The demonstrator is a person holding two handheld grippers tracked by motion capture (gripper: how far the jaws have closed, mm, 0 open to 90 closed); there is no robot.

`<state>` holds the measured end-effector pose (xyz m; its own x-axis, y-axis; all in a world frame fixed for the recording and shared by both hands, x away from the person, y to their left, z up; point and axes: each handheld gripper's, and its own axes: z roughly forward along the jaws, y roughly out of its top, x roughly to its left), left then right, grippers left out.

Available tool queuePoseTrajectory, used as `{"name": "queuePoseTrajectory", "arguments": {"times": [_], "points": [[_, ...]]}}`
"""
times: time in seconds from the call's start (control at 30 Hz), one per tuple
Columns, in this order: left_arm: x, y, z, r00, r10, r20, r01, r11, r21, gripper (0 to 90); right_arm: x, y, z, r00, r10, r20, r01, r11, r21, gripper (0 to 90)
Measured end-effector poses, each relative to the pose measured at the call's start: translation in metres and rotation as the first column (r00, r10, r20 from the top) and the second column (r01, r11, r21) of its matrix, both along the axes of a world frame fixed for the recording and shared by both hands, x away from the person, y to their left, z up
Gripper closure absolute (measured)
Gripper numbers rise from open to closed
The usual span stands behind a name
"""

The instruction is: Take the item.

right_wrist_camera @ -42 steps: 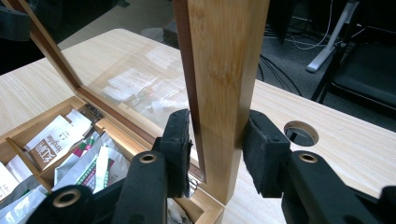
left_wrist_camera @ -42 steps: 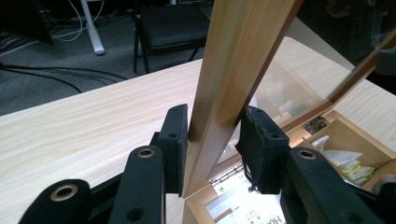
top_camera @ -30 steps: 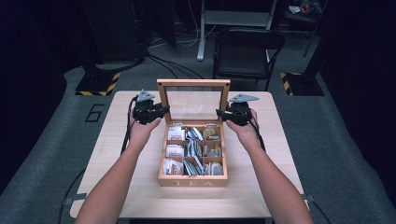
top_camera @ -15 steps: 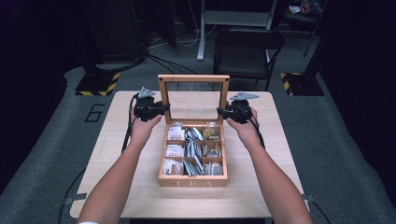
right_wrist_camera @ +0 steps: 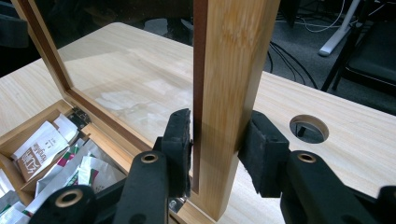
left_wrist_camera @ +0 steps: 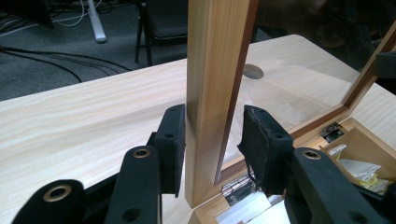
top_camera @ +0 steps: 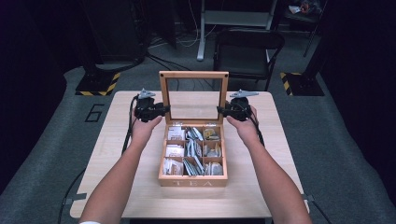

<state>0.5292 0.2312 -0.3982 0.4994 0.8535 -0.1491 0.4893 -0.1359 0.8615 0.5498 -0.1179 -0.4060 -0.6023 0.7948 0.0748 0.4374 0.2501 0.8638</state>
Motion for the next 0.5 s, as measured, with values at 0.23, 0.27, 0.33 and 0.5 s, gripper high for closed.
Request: {"name": "queuePoseTrajectory", "arguments": {"times": [0.23, 0.27, 0.33, 0.5], "points": [[-0.002, 0.008, -0.001, 0.9999, 0.014, -0.005, -0.014, 0.9999, 0.005, 59.0, 0.004, 0.0, 0.0, 0.9998, -0.007, -0.019, 0.007, 1.0, 0.001, 63.2], [-0.002, 0.009, -0.001, 0.9999, 0.01, -0.006, -0.01, 0.9999, 0.009, 59.0, 0.005, 0.0, 0.0, 0.9999, -0.004, -0.015, 0.004, 1.0, -0.002, 63.2], [-0.004, 0.011, 0.0, 0.9999, 0.009, -0.011, -0.009, 0.9999, 0.007, 59.0, 0.006, 0.0, -0.001, 0.9998, -0.007, -0.019, 0.007, 0.9999, 0.007, 63.3], [-0.006, 0.012, -0.001, 0.9998, 0.007, -0.016, -0.007, 0.9998, 0.016, 58.8, 0.008, 0.001, -0.003, 0.9993, -0.027, -0.025, 0.027, 0.9996, 0.005, 63.3]]}}
